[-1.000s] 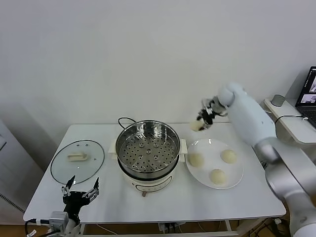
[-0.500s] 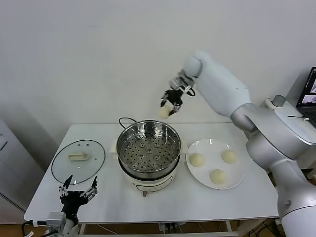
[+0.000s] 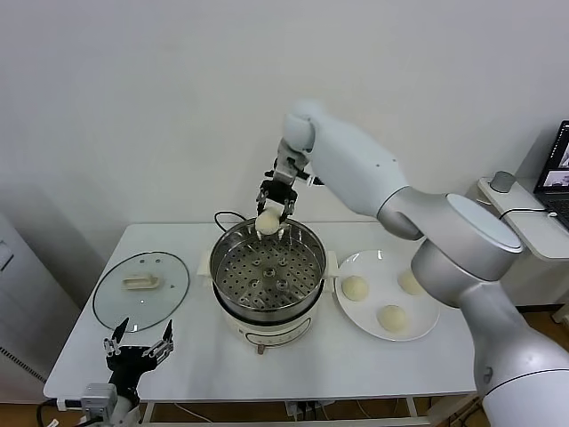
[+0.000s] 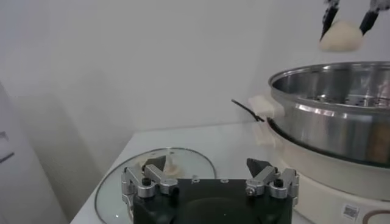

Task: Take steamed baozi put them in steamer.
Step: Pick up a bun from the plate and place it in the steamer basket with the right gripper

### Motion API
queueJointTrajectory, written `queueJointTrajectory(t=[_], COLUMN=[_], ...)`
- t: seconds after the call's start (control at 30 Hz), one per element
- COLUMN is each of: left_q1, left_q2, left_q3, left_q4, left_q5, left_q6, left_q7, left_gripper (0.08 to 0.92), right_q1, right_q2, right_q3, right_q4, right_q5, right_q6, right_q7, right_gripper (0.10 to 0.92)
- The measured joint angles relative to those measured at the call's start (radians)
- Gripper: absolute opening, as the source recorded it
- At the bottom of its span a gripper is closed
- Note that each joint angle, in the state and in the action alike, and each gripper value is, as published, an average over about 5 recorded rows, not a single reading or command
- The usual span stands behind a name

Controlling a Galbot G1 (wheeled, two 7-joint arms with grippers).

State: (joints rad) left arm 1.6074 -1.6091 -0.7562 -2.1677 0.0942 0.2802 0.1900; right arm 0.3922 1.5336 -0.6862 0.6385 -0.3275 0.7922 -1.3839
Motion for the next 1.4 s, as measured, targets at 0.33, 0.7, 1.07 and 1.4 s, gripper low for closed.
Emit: queueJointTrajectory(t=[0.33, 0.7, 1.07, 1.4], left_q1=[-0.007, -0.008, -0.01, -0.011], left_q2=[0.0, 0.0, 0.0, 0.0], left_q3=[0.007, 0.012, 0.011, 0.012], left_q4=[0.008, 0.014, 0.016, 0.018], left_q5=[0.0, 0.002, 0.002, 0.002], left_q6=[0.007, 0.008, 0.01, 0.013], left_q7=[-0.002, -0.002, -0.002, -0.002], left_gripper=[0.823, 0.823, 0.823, 0.823], right_q1=[-0.073, -0.131, -0.148, -0.127], right_q2=[0.03, 0.044, 0.054, 0.028], right_q3=[0.053, 0.067, 0.062, 0.023], right_q4=[-0.004, -0.014, -0.017, -0.003], right_q5=[-0.211, -0.315, -0.353, -0.276], right_q6=[0.032, 0.032, 0.032, 0.031], right_q7=[0.069, 0.146, 0.195, 0.182], right_gripper=[0.501, 0.501, 0.664, 0.821])
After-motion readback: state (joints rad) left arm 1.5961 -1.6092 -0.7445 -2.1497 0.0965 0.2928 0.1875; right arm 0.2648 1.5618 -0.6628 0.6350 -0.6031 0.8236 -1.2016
